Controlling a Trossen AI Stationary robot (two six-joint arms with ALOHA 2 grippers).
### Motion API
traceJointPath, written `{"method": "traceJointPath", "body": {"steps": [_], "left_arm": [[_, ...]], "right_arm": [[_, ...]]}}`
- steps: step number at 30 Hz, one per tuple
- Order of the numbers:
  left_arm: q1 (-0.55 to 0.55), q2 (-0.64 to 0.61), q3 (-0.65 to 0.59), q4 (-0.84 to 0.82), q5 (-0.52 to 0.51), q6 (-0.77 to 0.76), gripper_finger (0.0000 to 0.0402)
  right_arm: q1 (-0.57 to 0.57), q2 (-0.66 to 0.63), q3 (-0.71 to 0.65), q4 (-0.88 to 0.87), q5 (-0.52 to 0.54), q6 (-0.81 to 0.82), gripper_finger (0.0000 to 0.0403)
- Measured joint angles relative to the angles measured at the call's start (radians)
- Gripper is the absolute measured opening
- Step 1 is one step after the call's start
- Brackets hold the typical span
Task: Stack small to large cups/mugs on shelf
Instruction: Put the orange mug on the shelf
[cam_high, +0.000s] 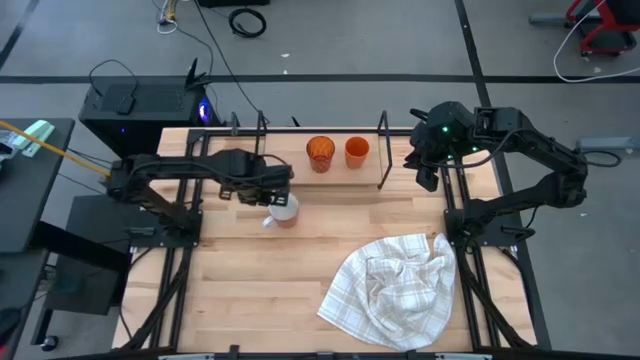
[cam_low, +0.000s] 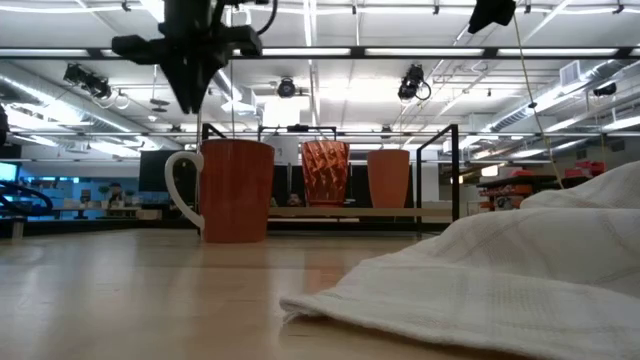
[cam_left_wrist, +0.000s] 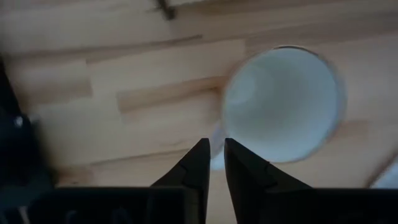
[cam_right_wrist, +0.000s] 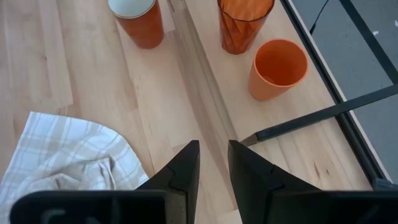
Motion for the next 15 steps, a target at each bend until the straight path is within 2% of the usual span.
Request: {"method": "traceJointPath", "body": {"steps": [7,12,15], "left_arm": [[-0.006,-0.031,-0.081,0.076,0.028,-0.15,0.0054],[-0.003,-0.034,-0.086,0.178,0.027,-0.153,0.0048],[0.002,-0.033,-0.086,0.161,0.027,-0.169,0.0048]], "right_arm": [[0.0,0.0,0.0,0.0,0.0,-0.006,0.0091],[0.0,0.0,0.0,-0.002,0.0,-0.006,0.0091],[0.0,0.0,0.0,-0.002,0.0,-0.007,0.0091]]}}
